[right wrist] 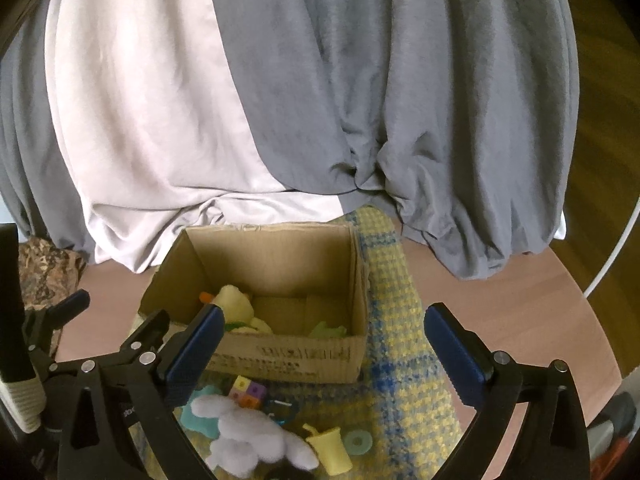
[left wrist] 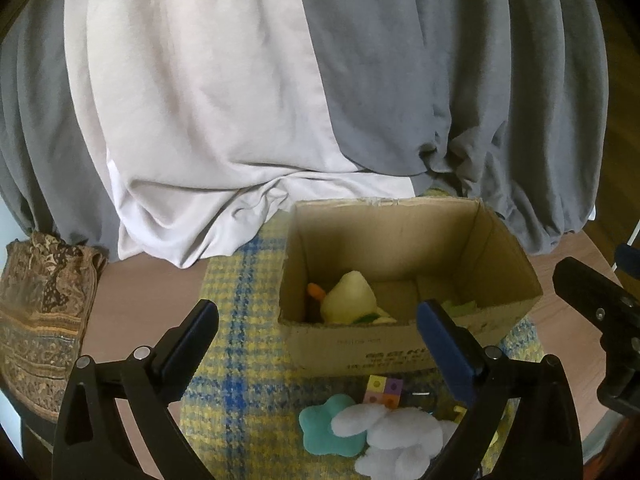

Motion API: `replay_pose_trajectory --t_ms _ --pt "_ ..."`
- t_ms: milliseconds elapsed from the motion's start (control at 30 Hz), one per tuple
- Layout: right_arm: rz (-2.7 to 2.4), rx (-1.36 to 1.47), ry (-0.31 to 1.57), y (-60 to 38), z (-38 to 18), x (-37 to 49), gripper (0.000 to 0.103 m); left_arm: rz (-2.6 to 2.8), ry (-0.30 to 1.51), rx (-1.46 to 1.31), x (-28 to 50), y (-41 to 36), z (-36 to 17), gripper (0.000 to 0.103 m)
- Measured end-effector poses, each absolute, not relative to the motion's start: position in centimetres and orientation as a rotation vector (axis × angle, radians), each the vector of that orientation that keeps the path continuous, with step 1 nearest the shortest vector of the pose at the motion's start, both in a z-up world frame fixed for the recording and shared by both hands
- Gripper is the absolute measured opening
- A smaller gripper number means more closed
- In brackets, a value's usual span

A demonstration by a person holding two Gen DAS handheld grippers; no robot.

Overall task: Organize objects
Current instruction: 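Open both tools to drop the duck and frog into the box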

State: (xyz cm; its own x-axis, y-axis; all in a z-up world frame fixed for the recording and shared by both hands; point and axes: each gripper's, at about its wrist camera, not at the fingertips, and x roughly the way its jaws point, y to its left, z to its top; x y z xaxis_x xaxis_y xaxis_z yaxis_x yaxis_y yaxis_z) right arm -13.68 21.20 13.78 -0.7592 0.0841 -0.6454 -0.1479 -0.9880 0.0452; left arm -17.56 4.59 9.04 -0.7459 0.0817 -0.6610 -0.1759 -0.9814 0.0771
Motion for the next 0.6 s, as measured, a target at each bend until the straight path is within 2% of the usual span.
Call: replay_pose_trajectory --t_ms 600 --pt "2.810 -1.006 0.094 19.6 11.7 -9.2 0.101 2.842 0.176 -1.068 -13.5 2.9 6.0 0.101"
